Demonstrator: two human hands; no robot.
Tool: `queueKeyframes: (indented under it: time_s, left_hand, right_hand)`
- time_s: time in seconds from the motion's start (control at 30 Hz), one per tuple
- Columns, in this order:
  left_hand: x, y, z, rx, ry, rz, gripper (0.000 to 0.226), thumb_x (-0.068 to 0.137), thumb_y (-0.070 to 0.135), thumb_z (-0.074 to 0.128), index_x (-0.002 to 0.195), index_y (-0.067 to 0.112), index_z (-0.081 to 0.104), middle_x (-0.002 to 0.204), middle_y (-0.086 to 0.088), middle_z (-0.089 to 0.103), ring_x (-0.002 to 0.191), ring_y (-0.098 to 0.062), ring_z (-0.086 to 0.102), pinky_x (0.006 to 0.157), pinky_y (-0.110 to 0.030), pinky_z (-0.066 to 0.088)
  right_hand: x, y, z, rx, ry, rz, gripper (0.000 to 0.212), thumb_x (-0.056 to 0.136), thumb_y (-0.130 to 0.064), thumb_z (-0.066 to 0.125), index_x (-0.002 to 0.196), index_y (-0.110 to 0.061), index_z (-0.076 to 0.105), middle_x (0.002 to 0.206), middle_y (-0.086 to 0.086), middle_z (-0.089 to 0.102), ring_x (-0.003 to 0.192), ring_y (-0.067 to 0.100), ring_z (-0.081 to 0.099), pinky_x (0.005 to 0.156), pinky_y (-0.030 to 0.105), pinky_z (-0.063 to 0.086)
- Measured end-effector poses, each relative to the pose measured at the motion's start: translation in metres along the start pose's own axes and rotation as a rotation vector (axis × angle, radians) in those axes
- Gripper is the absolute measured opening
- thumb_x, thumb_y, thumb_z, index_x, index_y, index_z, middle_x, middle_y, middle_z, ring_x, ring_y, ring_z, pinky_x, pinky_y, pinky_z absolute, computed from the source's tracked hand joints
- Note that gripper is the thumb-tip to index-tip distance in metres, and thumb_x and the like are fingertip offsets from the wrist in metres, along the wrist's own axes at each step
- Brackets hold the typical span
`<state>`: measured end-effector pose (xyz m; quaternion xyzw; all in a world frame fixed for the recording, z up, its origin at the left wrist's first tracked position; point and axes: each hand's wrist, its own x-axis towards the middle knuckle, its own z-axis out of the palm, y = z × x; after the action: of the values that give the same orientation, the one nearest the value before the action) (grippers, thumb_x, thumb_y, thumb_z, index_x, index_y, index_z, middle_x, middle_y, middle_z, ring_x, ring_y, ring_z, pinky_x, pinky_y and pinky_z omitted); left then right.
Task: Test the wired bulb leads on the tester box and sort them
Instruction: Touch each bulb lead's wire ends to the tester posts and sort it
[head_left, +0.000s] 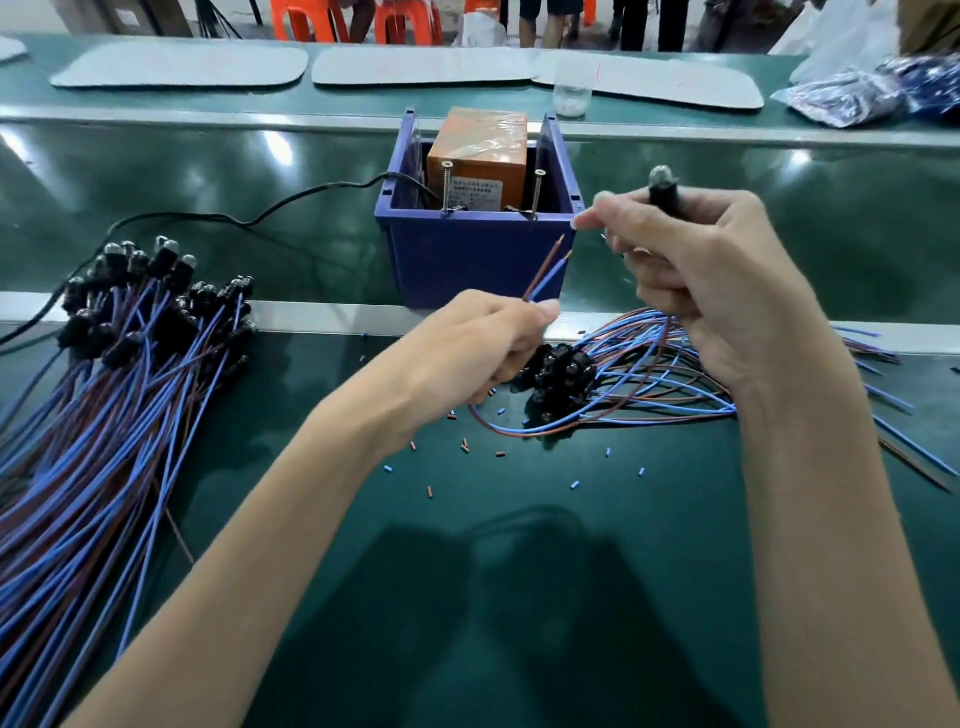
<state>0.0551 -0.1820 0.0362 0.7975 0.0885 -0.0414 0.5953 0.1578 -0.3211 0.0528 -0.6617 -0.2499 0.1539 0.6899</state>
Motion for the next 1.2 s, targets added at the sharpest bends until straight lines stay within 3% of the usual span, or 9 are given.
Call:
queueKeyframes:
  time_s: [0.17,0.37,0.57,0.7,0.8,0.9,1.0,1.07,1.2]
  left_hand:
    - [-0.001,0.0,-0.002,0.005,0.004,-0.002,0.05,0.1,0.028,0.041,0.053,0.026,0.025,0.051,0.011,0.023,0.042,-0.006,0.018,0.036,-0.013,0.019]
    - [0.001,-0.002,-0.003,-0.004,0.015,-0.024,0.043,0.1,0.029,0.041,0.06,0.023,0.025,0.052,0.008,0.023,0.043,-0.008,0.016,0.036,-0.014,0.018]
    - [0.006,-0.002,-0.007,-0.282,0.083,-0.024,0.032,0.1,0.028,0.033,0.071,0.019,0.046,0.055,0.008,0.033,0.039,-0.003,0.019,0.037,-0.014,0.018]
    - [0.009,-0.007,-0.007,-0.328,0.19,0.116,0.035,0.103,0.016,0.031,0.09,0.017,0.063,0.06,0.01,0.042,0.049,-0.006,0.024,0.046,-0.015,0.024]
    - [0.01,-0.007,-0.006,-0.404,0.254,0.215,0.03,0.104,0.011,0.035,0.1,0.014,0.065,0.068,0.006,0.041,0.054,-0.004,0.031,0.051,-0.013,0.029]
    - [0.011,-0.007,-0.008,-0.495,0.355,0.27,0.025,0.101,0.01,0.04,0.1,0.009,0.065,0.072,0.001,0.036,0.057,-0.003,0.034,0.054,-0.013,0.034]
    - [0.012,-0.006,-0.014,-0.653,0.423,0.277,0.022,0.099,0.009,0.045,0.101,0.005,0.066,0.067,0.003,0.045,0.059,-0.003,0.038,0.055,-0.012,0.038]
    - [0.012,-0.006,-0.017,-0.742,0.429,0.249,0.018,0.094,0.012,0.052,0.099,0.009,0.068,0.061,0.007,0.049,0.061,-0.003,0.042,0.058,-0.012,0.04]
    - [0.011,-0.005,-0.014,-0.872,0.364,0.231,0.015,0.081,0.02,0.059,0.081,0.018,0.075,0.065,0.005,0.062,0.061,-0.006,0.053,0.06,-0.018,0.044]
  right_hand:
    - [-0.003,-0.002,0.002,-0.019,-0.1,0.027,0.019,0.072,-0.032,0.07,0.076,-0.014,0.075,0.067,-0.001,0.067,0.048,0.007,0.027,0.038,0.011,0.017]
    - [-0.003,-0.002,0.004,-0.045,-0.097,0.042,0.017,0.08,-0.027,0.068,0.081,-0.011,0.073,0.072,0.002,0.07,0.046,0.004,0.034,0.037,0.009,0.022]
    - [0.004,0.0,0.011,-0.091,0.151,0.04,0.024,0.097,-0.033,0.054,0.084,-0.024,0.071,0.073,-0.004,0.044,0.058,0.004,0.031,0.044,0.013,0.027]
    - [0.004,-0.003,0.014,0.008,0.101,0.076,0.033,0.098,-0.052,0.035,0.097,-0.034,0.063,0.067,-0.004,0.039,0.05,0.005,0.03,0.042,0.016,0.026]
    - [0.004,0.0,0.022,-0.054,0.234,0.011,0.013,0.092,-0.033,0.061,0.084,-0.025,0.067,0.062,-0.008,0.031,0.051,0.005,0.025,0.047,0.02,0.024]
    - [0.003,-0.002,0.03,0.231,0.428,-0.068,0.015,0.088,-0.01,0.065,0.073,-0.013,0.066,0.047,-0.012,0.034,0.044,0.005,0.025,0.043,0.018,0.023]
    - [0.002,-0.003,0.031,0.385,0.256,-0.029,0.048,0.103,-0.031,0.039,0.074,-0.009,0.071,0.048,-0.007,0.022,0.041,0.007,0.021,0.038,0.019,0.02]
    - [0.002,-0.001,0.03,0.259,0.084,0.062,0.066,0.103,-0.046,0.024,0.076,-0.011,0.073,0.048,-0.006,0.034,0.042,0.007,0.031,0.04,0.018,0.025]
    - [-0.001,0.003,0.047,-0.041,-0.128,0.106,0.05,0.102,-0.042,0.034,0.086,-0.013,0.072,0.062,-0.006,0.062,0.048,0.003,0.049,0.043,0.011,0.035]
